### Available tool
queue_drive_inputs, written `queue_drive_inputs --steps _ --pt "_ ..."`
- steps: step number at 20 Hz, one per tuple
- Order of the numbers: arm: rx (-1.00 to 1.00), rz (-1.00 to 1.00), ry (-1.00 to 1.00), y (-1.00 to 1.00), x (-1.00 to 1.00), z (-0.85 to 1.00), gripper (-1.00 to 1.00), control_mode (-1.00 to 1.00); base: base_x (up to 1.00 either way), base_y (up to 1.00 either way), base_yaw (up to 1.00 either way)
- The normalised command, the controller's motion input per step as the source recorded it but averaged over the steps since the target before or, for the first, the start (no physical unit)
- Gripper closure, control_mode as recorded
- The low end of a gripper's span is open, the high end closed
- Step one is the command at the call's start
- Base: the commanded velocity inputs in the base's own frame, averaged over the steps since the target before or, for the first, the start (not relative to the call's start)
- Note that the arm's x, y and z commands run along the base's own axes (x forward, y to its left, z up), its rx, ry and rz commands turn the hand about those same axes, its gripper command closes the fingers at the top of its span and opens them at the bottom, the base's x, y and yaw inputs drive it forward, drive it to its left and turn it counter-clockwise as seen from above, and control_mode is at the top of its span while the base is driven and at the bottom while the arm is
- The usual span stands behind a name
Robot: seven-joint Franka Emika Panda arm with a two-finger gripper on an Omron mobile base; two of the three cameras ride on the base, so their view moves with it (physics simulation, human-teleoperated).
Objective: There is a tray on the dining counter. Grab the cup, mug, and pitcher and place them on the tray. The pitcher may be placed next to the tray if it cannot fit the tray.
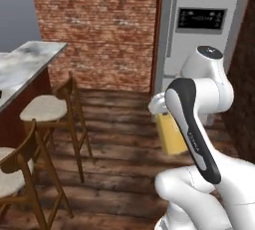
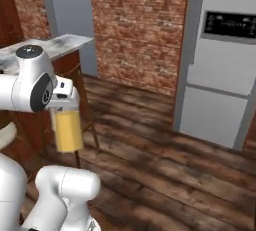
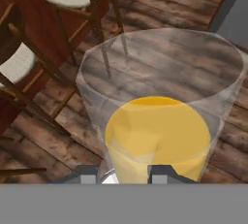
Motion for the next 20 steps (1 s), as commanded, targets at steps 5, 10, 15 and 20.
queue_drive_inputs --steps 5,10,15,20 --pt "0.00 0.00 0.00 0.00 0.00 0.00 1.00 1.00 1.00 0.00 0.47" --pt "0.00 0.00 0.00 0.00 0.00 0.00 1.00 1.00 1.00 0.00 0.53" --pt "0.00 0.00 0.00 0.00 0.00 0.00 1.00 1.00 0.73 0.00 0.56" --pt "0.00 0.00 0.00 0.00 0.00 0.00 1.00 1.00 0.30 0.10 0.56"
